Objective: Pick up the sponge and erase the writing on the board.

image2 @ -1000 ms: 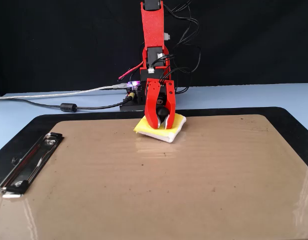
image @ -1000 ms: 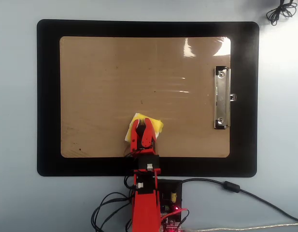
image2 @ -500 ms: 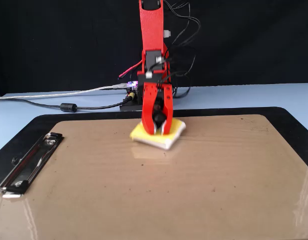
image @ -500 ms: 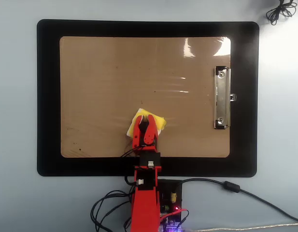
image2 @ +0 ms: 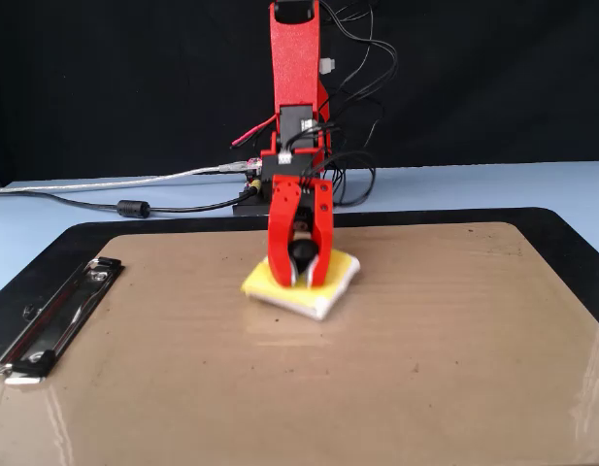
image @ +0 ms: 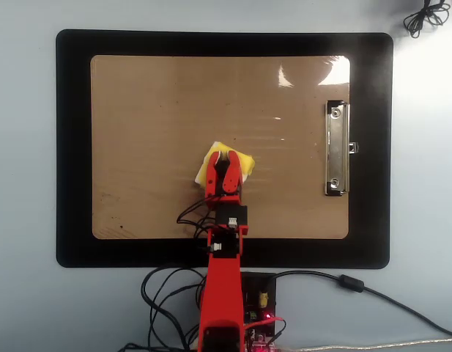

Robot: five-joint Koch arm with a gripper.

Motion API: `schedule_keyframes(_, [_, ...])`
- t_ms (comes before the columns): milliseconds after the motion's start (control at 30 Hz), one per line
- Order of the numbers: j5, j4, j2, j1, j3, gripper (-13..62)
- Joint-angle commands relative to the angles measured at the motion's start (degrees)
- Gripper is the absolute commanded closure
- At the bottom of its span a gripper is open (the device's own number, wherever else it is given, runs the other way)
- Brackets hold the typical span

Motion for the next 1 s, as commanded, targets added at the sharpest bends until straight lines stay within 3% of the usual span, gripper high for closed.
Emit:
schedule_keyframes(0, [0.00,0.00,9.32,-0.79,3.52,57.5])
schedule_keyframes(100, [-1.05,0.62,10.90,-3.25,4.31,57.5])
schedule_keyframes(333, [-16.61,1.67,5.80,-25.31,0.00,57.4])
schedule_keyframes(667, [-25.93,10.90,4.48,-42.10,-6.59,57.4])
schedule_keyframes(967, [-34.01,10.55,-7.21,-53.70,-15.91,57.5])
